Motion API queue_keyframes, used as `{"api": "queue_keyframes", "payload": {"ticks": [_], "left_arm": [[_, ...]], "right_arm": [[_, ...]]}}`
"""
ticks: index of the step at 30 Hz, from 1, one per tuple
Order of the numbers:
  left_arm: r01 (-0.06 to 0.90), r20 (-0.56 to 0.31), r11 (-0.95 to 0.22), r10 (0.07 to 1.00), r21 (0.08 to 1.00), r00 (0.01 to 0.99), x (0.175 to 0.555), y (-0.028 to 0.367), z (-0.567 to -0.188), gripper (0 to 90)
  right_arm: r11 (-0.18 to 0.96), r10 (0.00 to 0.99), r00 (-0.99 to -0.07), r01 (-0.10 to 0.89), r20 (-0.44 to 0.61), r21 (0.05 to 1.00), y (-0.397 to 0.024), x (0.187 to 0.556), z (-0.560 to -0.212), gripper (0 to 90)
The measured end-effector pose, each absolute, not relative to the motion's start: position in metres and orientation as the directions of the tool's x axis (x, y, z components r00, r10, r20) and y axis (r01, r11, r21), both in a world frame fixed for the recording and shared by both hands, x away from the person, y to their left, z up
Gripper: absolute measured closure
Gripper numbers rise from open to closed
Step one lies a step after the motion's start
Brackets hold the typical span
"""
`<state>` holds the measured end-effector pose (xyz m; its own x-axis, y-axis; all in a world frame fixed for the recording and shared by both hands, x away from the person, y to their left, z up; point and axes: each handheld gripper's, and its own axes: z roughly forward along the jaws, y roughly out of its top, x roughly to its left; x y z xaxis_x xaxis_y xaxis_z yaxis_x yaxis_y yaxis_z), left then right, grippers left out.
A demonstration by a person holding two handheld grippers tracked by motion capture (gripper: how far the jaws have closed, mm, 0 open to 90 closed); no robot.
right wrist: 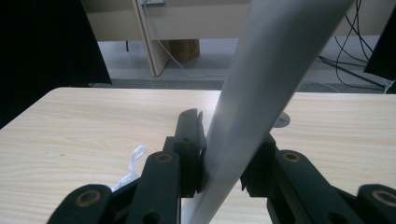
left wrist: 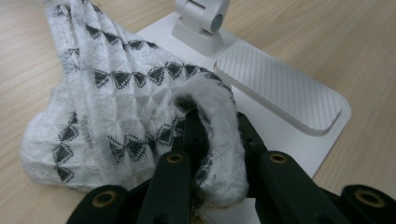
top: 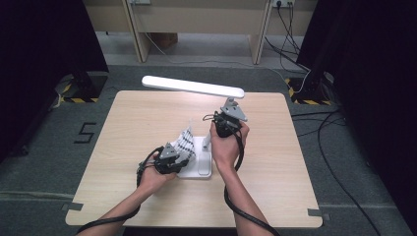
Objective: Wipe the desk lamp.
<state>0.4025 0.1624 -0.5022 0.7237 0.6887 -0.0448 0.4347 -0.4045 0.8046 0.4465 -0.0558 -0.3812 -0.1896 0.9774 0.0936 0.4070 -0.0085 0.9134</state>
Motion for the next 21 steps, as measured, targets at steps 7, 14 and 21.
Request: {"api": "queue_keyframes", "payload": {"ticks": [7,14,21], "left_arm": [[0.422,-0.038,-0.419,0.673,0.804,0.739,0.393,0.163,-0.502,78.6],[0.419,-0.039,-0.435,0.655,0.797,0.755,0.384,0.164,-0.501,78.6],[0.41,-0.045,-0.44,0.636,0.799,0.771,0.376,0.164,-0.501,78.6]], "right_arm": [[-0.007,0.978,-0.189,0.407,0.092,0.914,-0.056,0.447,-0.381,72.6],[-0.007,0.978,-0.189,0.407,0.091,0.913,-0.056,0.447,-0.381,72.6],[-0.006,0.978,-0.189,0.409,0.091,0.912,-0.055,0.447,-0.381,72.7]]}}
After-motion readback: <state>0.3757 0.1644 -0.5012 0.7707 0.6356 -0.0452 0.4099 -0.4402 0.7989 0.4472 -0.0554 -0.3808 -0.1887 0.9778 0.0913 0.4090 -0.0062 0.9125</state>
